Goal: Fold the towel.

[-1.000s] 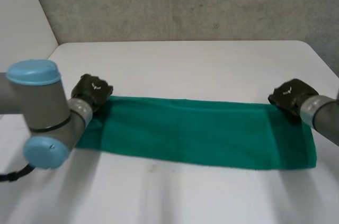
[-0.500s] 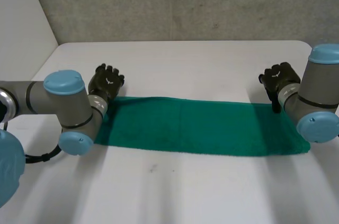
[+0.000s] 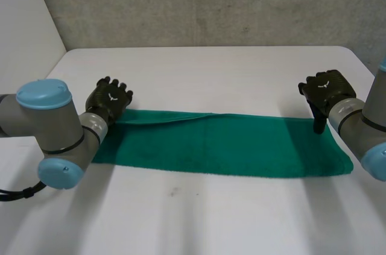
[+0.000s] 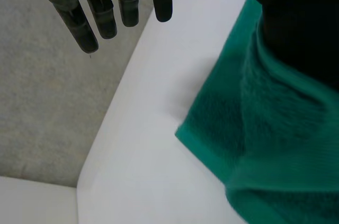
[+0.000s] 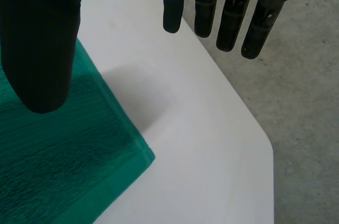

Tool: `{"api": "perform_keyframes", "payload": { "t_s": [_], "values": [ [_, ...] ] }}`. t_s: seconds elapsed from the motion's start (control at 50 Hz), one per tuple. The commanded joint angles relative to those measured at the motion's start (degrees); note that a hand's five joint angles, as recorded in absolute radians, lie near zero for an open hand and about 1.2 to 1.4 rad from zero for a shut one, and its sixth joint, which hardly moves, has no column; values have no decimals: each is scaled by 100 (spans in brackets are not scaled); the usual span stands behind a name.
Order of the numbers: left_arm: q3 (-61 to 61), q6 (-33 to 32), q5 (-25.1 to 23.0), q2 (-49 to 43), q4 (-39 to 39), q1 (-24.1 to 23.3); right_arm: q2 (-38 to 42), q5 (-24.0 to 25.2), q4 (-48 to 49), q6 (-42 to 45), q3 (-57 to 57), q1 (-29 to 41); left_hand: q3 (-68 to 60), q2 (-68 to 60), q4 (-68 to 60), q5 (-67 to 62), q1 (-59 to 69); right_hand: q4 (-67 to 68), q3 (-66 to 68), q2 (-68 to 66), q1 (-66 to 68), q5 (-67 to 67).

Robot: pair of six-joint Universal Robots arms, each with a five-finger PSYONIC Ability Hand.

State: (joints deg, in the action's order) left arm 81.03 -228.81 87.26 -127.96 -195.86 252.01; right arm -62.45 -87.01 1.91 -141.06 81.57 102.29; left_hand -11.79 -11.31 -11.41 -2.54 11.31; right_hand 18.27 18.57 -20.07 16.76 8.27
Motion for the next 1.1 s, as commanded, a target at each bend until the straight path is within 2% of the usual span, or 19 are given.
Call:
{"api": "perform_keyframes", "payload": {
  "t_s": [0.02,0.12,0.2,0.3,0.5,0.62,0.7,0.72,0.82,0.86,0.88,1.0,1.08,1.1],
  "values": [
    [-1079,-242,-33,-843,-505,137,-4,0,20,18,122,19,174,127,137,249,-127,6,-24,174,156,5],
    [-1748,-322,-173,-1266,-1121,155,-136,-9,46,26,210,63,157,110,120,233,-110,6,-24,174,156,5],
    [-1565,-287,-586,-1152,-1112,164,-294,-9,143,26,342,71,141,93,103,216,-93,6,-24,174,156,5],
    [-1143,-252,-859,-933,-1121,181,-347,8,240,35,421,71,140,93,103,216,-93,-11,-41,191,139,-11],
    [-89,-234,-596,-274,-665,199,-356,96,187,-26,588,-16,179,131,141,254,-131,23,-7,157,173,22],
    [580,-120,-499,324,-374,164,-435,447,-234,-79,729,-130,179,131,141,254,-131,107,77,73,257,106],
    [967,318,-490,658,-322,58,-470,737,-691,-219,834,-508,174,127,137,250,-127,191,161,-11,341,190],
    [1107,598,-490,789,-321,24,-470,868,-779,-333,895,-657,174,127,137,249,-127,241,211,-61,391,240],
    [1354,1513,-481,1115,-321,-74,-470,1186,-797,-650,1133,-939,157,110,120,233,-110,477,447,-296,627,476],
    [1371,1654,-481,1142,-313,-82,-461,1256,-788,-685,1221,-1009,157,110,120,233,-110,511,480,-330,661,510],
    [1424,2012,-447,1203,-313,-82,-461,1291,-771,-686,1308,-1079,141,93,103,216,-93,561,530,-380,711,560],
    [1442,2315,-183,1239,-321,-82,-417,1327,-543,-686,1485,-1159,140,93,103,216,-93,830,800,-649,980,829],
    [1442,2324,-60,1239,-330,-82,-356,1336,-402,-677,1529,-1220,140,93,103,216,-93,2255,2225,-2075,2405,2254],
    [1442,2324,-42,1239,-330,-82,-312,1336,-358,-677,1529,-1255,140,93,103,216,-93,4009,3978,-3828,4159,4008]
  ]
}}
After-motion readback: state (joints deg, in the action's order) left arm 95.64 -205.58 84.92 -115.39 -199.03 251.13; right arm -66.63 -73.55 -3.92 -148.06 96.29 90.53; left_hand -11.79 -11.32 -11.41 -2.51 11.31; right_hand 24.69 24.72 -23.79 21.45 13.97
